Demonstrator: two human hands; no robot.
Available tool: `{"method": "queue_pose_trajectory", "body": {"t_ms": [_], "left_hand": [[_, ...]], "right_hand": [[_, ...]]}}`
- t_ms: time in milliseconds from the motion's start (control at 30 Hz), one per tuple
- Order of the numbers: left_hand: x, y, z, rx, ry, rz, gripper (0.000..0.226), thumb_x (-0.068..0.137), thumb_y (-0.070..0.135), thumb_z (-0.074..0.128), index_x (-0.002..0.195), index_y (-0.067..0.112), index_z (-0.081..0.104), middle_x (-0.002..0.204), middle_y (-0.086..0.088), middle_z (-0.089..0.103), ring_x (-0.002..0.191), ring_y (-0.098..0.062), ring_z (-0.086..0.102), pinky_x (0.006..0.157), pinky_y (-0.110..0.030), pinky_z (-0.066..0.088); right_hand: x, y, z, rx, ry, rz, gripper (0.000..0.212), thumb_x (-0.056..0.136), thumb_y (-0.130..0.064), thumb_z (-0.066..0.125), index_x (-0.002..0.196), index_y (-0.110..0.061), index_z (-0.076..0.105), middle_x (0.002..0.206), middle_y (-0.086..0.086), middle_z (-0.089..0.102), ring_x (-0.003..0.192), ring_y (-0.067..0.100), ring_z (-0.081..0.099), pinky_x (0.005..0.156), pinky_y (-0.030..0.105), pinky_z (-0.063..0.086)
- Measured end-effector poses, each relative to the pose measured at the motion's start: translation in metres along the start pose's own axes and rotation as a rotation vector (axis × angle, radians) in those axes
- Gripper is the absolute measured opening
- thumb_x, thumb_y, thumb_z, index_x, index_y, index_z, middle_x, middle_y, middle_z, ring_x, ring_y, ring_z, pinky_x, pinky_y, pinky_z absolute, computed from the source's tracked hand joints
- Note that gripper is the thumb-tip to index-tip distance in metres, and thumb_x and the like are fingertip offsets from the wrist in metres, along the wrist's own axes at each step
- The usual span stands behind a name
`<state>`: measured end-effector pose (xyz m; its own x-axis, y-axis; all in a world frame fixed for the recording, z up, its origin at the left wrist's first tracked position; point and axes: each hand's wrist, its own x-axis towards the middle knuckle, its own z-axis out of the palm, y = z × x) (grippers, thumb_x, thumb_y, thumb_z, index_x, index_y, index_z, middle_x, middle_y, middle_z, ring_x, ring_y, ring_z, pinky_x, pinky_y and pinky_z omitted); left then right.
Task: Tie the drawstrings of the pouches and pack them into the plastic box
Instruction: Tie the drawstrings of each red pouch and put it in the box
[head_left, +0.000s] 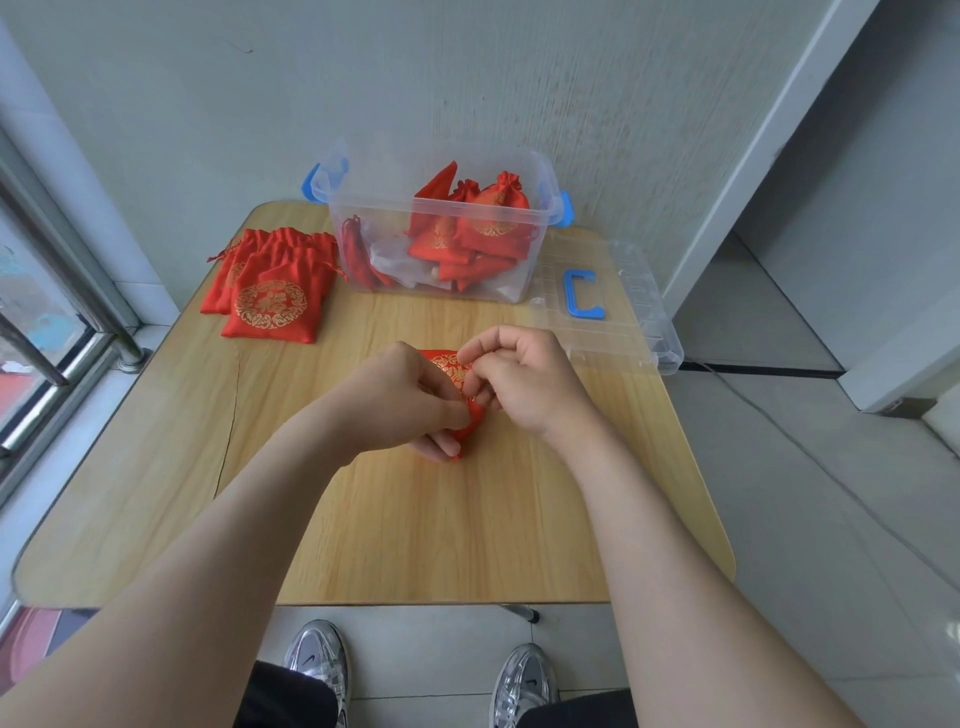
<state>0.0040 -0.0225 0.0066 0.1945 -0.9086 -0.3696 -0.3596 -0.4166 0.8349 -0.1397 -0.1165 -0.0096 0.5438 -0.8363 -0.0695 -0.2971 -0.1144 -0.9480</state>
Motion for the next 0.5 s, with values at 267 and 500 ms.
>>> {"method": "queue_pose_trajectory", "body": {"t_ms": [267,500], "left_hand": [[0.009,-0.006,-0.005,-0.318,0.118,-0.088,0.016,0.096,0.002,0.072,0.103,-0.013,0.072,0.077,-0.019,0.075,0.068,-0.023,0.077,0.063,-0.031,0.065],[0.012,-0.009,-0.006,-0.253,0.117,-0.078,0.012,0.096,0.007,0.073,0.095,-0.003,0.079,0.085,-0.023,0.078,0.075,-0.023,0.077,0.068,-0.031,0.066]], "right_hand": [[-0.003,0.003,-0.002,-0.200,0.098,-0.172,0.027,0.081,-0.013,0.079,0.104,-0.027,0.075,0.083,-0.006,0.078,0.076,0.011,0.073,0.078,0.029,0.062],[-0.009,0.000,0.002,-0.474,-0.014,-0.296,0.023,0.079,-0.014,0.088,0.100,-0.024,0.084,0.081,-0.013,0.074,0.074,0.004,0.068,0.074,0.023,0.059]]}}
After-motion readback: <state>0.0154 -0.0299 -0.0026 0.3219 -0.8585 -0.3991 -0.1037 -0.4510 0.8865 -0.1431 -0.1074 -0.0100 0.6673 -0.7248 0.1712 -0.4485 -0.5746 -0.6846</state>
